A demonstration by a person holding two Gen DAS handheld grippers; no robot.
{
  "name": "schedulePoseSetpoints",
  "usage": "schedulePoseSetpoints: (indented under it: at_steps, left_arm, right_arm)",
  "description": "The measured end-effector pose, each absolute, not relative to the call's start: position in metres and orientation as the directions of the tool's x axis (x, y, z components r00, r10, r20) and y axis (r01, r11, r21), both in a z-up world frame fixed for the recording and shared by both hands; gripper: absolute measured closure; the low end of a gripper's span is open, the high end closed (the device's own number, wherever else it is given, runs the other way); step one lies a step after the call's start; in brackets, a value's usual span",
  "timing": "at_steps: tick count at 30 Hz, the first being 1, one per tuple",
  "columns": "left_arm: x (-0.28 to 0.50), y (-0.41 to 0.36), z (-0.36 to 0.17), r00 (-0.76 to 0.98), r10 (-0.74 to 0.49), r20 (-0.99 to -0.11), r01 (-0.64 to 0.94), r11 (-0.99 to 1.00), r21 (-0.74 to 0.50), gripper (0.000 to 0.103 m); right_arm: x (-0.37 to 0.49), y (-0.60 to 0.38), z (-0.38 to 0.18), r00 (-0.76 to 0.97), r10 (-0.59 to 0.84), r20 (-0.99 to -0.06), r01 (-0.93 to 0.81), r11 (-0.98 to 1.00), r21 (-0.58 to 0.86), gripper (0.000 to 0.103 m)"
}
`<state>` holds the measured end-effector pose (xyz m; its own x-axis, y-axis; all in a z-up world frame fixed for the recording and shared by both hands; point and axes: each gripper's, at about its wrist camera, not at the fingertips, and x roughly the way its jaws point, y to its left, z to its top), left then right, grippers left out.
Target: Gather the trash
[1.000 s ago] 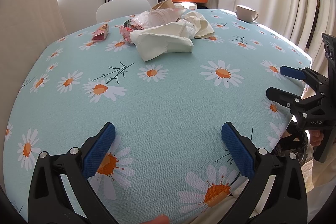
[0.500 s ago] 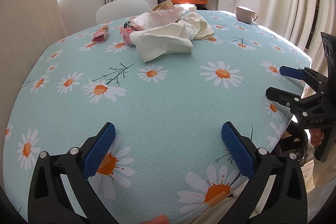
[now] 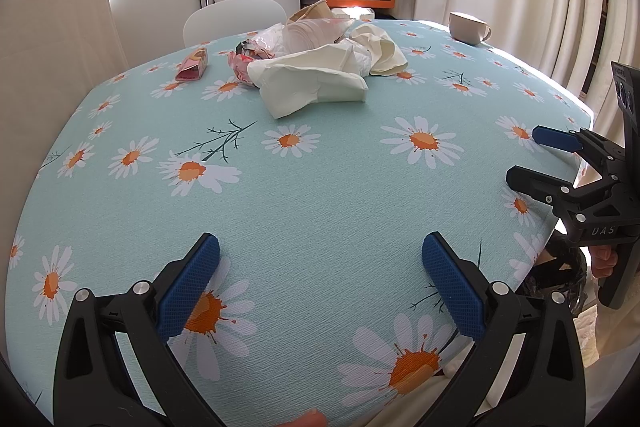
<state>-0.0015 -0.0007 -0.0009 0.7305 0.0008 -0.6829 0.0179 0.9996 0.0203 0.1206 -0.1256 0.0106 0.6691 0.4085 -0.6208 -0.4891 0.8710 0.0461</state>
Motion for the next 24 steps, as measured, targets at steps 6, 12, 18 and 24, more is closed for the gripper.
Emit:
schedulePoseSetpoints:
  at_steps: [6,12,18,24]
  left_arm:
    - [-0.002,-0.001,-0.001,0.731,0.001,-0.682,0.018,1.000,0.020,0.004]
    - [-0.002,-0.001,-0.001,0.731,0.001,-0.683,0.017,1.000,0.020,0.004]
    - [-0.004,0.000,0.000,0.747,0.000,-0.664,0.016,1.000,0.018,0.004]
    - [-0.005,0.000,0.000,0.757,0.006,-0.653,0.006,1.000,0.015,0.004]
  right_arm:
    - [0.121,-0.126,0.010,0.669,0.409,-0.620,-0.489,0.871,0.046,0.007]
    - [0.121,-0.125,0.012,0.670,0.405,-0.623,-0.484,0.874,0.049,0.007]
    - [0.117,-0.126,0.011,0.696,0.392,-0.602,-0.454,0.890,0.054,0.007]
    - [0.111,-0.126,0.009,0.726,0.357,-0.588,-0.402,0.914,0.059,0.007]
